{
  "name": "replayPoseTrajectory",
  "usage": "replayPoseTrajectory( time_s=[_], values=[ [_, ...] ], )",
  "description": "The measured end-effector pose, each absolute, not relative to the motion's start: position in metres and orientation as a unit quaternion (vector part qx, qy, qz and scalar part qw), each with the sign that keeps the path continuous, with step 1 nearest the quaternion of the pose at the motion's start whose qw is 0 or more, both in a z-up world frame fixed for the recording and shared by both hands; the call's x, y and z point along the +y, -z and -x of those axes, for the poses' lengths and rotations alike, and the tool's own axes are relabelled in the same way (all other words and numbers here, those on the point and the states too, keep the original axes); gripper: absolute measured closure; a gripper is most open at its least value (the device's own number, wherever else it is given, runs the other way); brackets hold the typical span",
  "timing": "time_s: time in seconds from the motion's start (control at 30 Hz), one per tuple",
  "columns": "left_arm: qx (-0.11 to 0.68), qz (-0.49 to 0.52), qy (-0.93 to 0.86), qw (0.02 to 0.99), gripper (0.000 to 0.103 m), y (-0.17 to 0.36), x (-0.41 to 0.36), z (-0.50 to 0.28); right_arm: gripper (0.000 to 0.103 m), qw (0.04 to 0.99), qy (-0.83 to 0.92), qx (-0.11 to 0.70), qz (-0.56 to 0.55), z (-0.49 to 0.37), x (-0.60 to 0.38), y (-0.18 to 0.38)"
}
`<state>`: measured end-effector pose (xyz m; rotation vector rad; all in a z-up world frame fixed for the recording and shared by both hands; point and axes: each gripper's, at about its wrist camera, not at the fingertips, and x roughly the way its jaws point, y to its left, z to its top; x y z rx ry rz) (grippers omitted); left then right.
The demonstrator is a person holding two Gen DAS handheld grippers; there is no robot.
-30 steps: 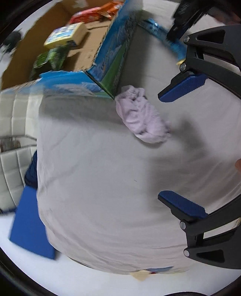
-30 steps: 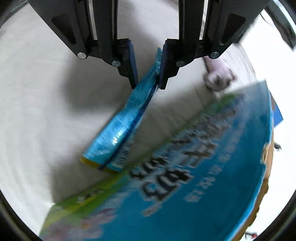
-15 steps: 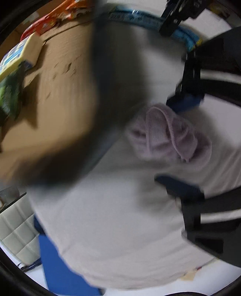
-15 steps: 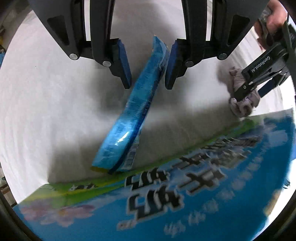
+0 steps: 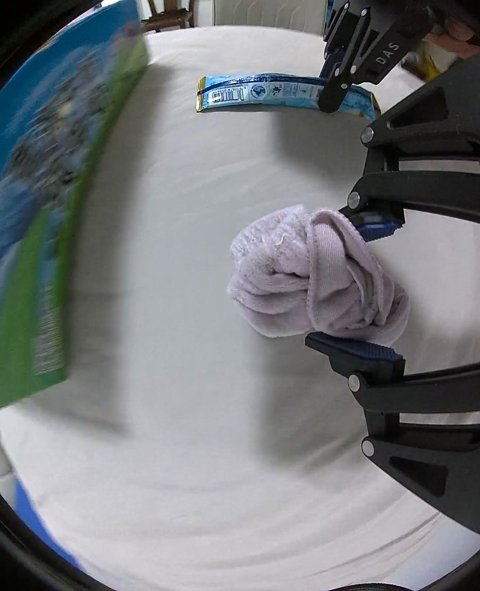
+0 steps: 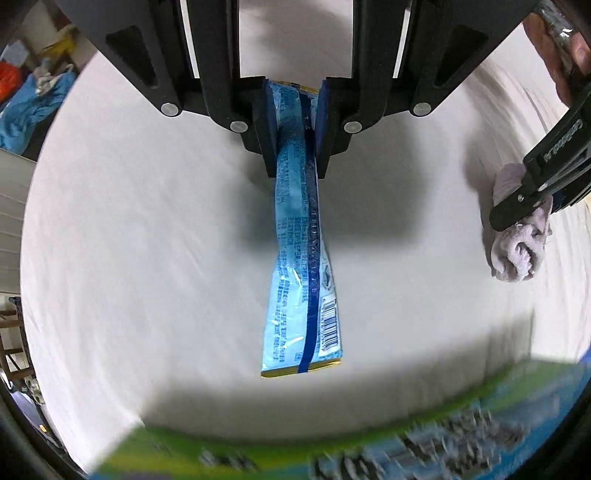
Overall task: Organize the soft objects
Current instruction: 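Grasp the lavender sock with the left tool while the right tool grasps the blue wrapper, then carry sock and wrapper into the box and open both tools to release them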
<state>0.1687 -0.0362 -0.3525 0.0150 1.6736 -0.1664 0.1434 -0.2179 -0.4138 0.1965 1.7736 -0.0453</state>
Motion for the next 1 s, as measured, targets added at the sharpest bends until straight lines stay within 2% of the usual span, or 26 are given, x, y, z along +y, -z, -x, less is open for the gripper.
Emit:
replayPoseTrajectory(
  time_s=[0.23,0.33,0.4,0.43,0.67,0.77,1.0],
  values=[
    [0.750,0.007,0.071,0.657,0.061,0.366,-0.044,-0.147,0.083,0.609,0.003,0.787,-0.099,-0.114,-0.239,0.418],
    [0.753,0.013,0.067,0.654,0.061,0.370,-0.044,-0.152,0.079,0.614,0.006,0.779,-0.125,-0.109,-0.258,0.411],
    [0.753,0.015,0.065,0.655,0.061,0.369,-0.049,-0.139,0.067,0.623,0.009,0.772,-0.126,-0.114,-0.265,0.406],
    [0.752,0.011,0.063,0.656,0.061,0.370,-0.050,-0.140,0.065,0.630,0.015,0.766,-0.126,-0.114,-0.273,0.403],
    [0.747,-0.014,0.054,0.663,0.060,0.366,-0.069,-0.128,0.063,0.634,0.038,0.766,-0.101,-0.127,-0.247,0.418],
    [0.745,-0.020,0.055,0.665,0.060,0.364,-0.075,-0.130,0.065,0.641,0.049,0.762,-0.083,-0.127,-0.240,0.416],
    [0.738,-0.028,0.050,0.673,0.064,0.353,-0.097,-0.124,0.085,0.648,0.050,0.759,-0.043,-0.102,-0.197,0.415]
  ],
)
